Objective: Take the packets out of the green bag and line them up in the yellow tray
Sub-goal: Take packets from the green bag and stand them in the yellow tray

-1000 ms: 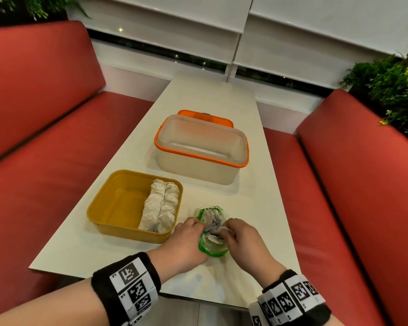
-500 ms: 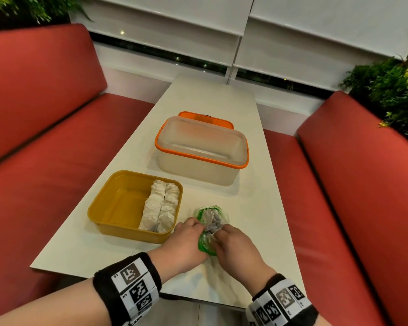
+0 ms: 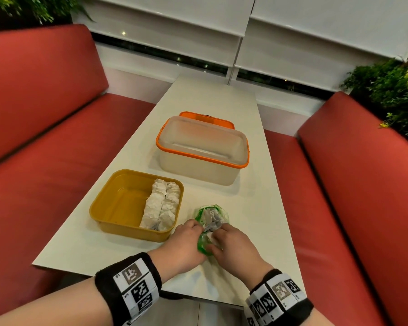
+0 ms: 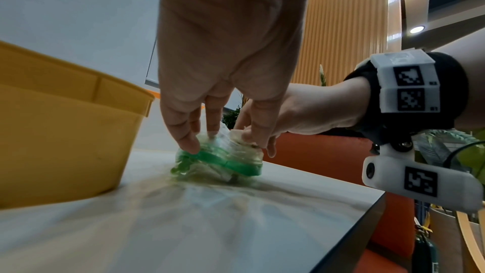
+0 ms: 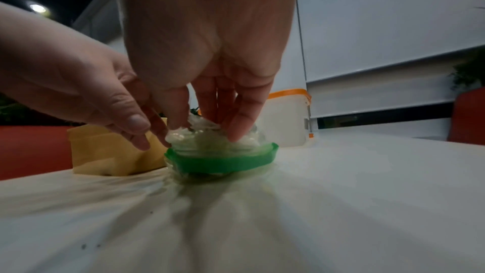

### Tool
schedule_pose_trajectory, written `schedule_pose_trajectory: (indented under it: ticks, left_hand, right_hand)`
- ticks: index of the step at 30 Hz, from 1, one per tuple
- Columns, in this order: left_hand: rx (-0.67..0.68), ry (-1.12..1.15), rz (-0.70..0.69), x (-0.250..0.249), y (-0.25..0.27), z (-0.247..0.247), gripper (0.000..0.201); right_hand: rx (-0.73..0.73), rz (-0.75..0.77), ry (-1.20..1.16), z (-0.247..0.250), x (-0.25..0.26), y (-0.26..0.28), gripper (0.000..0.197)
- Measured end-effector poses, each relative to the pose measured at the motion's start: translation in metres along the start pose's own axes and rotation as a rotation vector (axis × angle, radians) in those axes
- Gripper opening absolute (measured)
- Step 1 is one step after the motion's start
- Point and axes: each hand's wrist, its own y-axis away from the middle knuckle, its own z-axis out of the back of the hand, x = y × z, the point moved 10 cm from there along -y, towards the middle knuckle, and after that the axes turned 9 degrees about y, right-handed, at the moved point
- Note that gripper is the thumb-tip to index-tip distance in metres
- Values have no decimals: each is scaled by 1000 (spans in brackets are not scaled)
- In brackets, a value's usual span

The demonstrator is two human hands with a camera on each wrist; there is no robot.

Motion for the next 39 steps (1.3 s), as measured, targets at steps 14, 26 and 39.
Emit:
schedule_pose_trajectory:
  ticks: [14,26,39]
  left_hand:
    - [14,-21,6,3,2,2,72]
    - [66,12,-30,-7,10,11,88]
    - [49,909,-65,-2,28,62,14]
  right_hand:
    - [-113,-185,-134,21,-30,5,16]
    - [-233,-344,-589,48,-49,17,14]
    - [-14,-199,-894,64,22,-14,13]
